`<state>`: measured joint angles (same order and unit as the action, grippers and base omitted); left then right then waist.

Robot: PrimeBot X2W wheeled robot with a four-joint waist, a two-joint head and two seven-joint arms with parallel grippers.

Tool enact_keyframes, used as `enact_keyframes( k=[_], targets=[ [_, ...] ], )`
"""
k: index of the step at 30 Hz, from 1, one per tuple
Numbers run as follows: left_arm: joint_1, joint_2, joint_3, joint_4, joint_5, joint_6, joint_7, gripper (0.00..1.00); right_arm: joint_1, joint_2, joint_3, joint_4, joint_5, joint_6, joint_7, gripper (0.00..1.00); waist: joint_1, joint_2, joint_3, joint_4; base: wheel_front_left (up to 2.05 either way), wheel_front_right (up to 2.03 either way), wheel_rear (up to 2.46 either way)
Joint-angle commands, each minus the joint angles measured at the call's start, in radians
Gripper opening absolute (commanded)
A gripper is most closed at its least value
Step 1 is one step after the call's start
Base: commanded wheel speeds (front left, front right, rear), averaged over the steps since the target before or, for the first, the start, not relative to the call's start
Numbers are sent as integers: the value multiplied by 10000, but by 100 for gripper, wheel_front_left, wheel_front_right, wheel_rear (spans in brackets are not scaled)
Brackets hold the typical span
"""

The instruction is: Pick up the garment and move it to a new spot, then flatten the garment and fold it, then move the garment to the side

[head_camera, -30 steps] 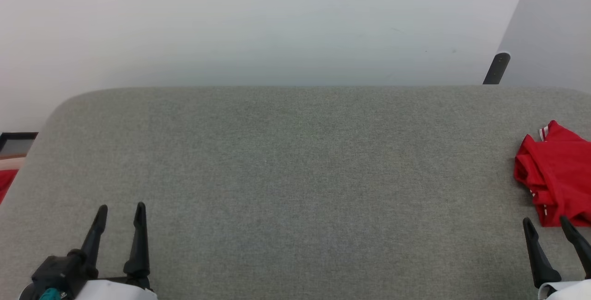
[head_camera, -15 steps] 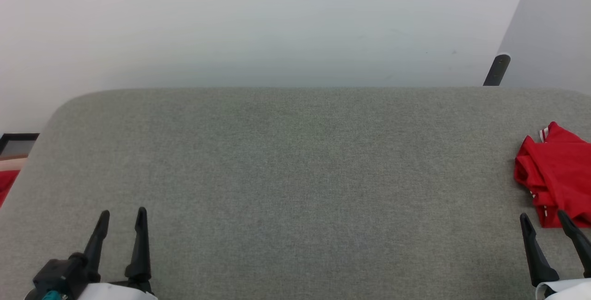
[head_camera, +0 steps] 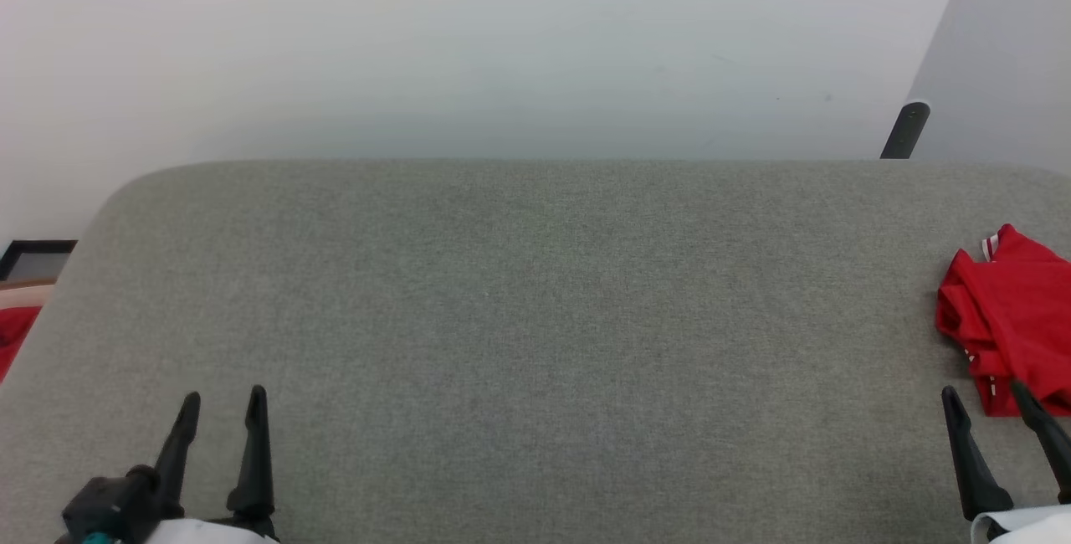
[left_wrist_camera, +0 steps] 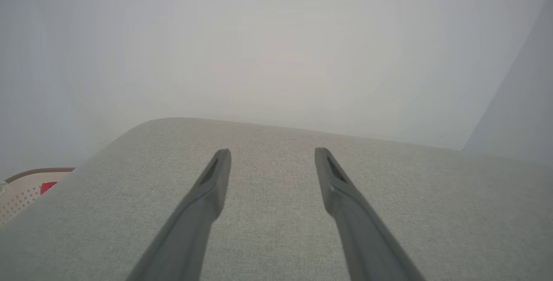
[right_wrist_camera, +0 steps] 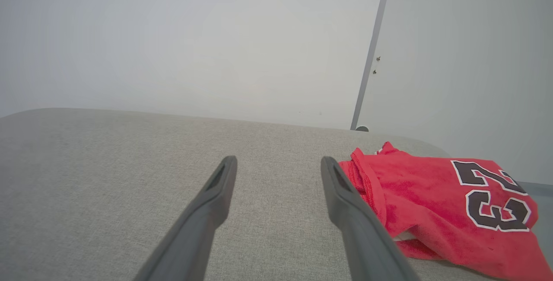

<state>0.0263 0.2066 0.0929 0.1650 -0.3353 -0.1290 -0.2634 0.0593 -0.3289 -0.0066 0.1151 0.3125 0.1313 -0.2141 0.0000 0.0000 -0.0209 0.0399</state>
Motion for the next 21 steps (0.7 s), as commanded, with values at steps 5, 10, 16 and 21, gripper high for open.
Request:
enact_keyframes(
  k=[5, 10, 16, 21],
  targets=[
    [148, -241, -47, 399, -62, 0, 27, 0, 152, 272, 105, 354, 58, 0, 56, 0, 0, 0, 3, -2, 0, 0, 0],
    [20, -330, -5, 443, -943, -1, 310, 0, 17, 445, 18, 417, 966, 0, 283, 0, 0, 0, 12, -18, 0, 0, 0],
    [-78, -416, 9, 455, -1785, -3, 552, 0, -110, 609, -65, 476, 1824, -1, 498, 0, 0, 0, 22, -34, 0, 0, 0],
    [-174, -497, 20, 470, -2578, -4, 782, 0, -238, 763, -139, 530, 2628, -1, 697, 0, 0, 0, 31, -50, 0, 0, 0]
  ],
)
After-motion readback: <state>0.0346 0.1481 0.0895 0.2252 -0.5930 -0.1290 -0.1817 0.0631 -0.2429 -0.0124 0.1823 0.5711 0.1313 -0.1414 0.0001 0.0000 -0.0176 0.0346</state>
